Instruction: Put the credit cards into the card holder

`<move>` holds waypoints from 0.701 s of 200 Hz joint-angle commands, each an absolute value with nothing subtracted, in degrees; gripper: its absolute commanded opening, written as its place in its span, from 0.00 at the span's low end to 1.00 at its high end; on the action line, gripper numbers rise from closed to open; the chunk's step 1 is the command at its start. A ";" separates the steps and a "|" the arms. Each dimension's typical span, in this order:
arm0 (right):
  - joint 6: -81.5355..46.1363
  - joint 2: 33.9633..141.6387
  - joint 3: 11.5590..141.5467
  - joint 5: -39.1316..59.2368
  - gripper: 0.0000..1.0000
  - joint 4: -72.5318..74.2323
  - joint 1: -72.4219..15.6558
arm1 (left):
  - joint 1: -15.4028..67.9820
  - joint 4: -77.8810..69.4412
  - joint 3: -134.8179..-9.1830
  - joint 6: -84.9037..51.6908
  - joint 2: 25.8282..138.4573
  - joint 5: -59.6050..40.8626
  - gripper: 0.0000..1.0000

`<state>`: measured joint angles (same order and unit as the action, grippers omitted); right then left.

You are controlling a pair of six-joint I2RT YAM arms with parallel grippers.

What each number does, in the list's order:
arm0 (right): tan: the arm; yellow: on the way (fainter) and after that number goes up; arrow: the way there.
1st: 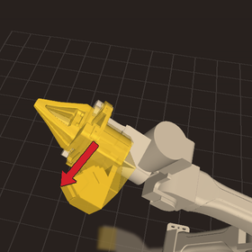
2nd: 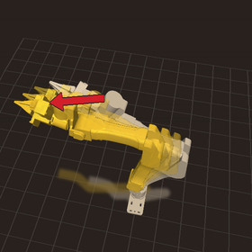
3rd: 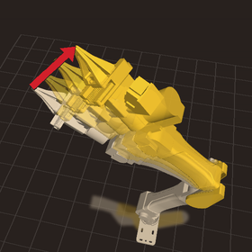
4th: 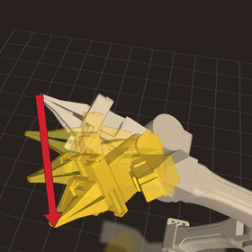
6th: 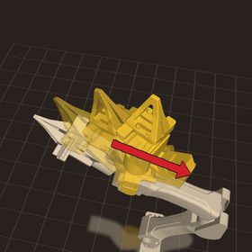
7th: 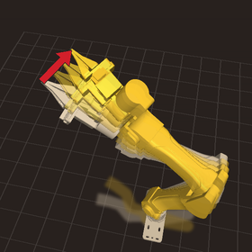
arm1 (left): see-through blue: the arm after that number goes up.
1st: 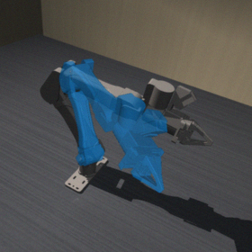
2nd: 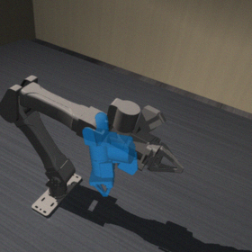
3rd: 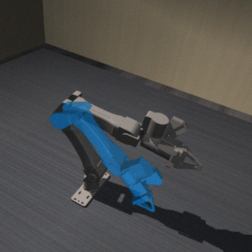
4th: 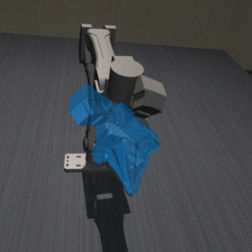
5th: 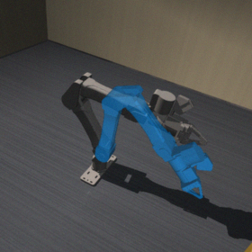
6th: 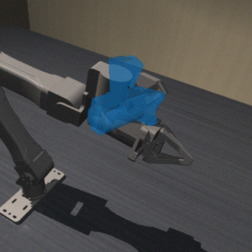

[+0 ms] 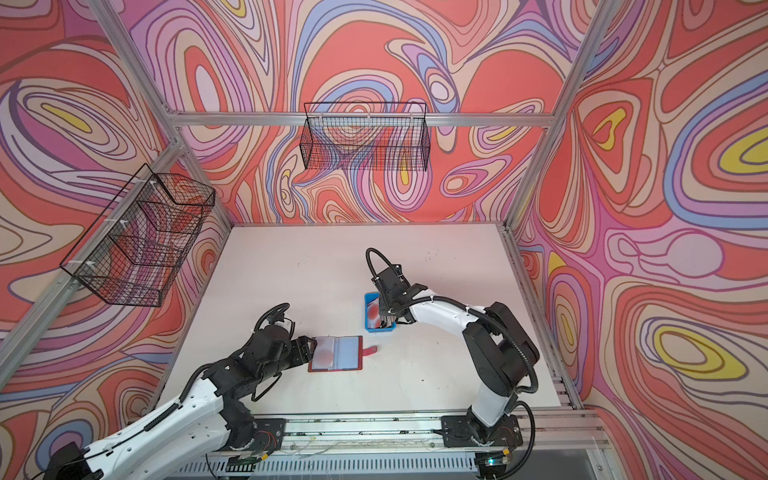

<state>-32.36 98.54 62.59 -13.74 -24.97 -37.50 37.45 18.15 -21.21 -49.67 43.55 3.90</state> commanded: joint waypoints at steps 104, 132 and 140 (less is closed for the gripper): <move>-32.04 97.08 64.84 -13.40 0.00 -26.99 -36.89 | 37.19 17.67 -21.22 -49.31 43.51 4.75 0.69; -32.08 95.27 65.15 -13.62 0.00 -28.00 -36.91 | 37.24 17.66 -21.20 -49.42 43.59 4.75 0.70; -32.06 94.73 65.26 -13.74 0.00 -28.31 -36.92 | 37.26 17.59 -21.20 -49.39 43.59 4.75 0.69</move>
<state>-32.01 97.82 63.53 -12.47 -26.57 -37.19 37.45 18.15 -21.21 -49.67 43.59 4.08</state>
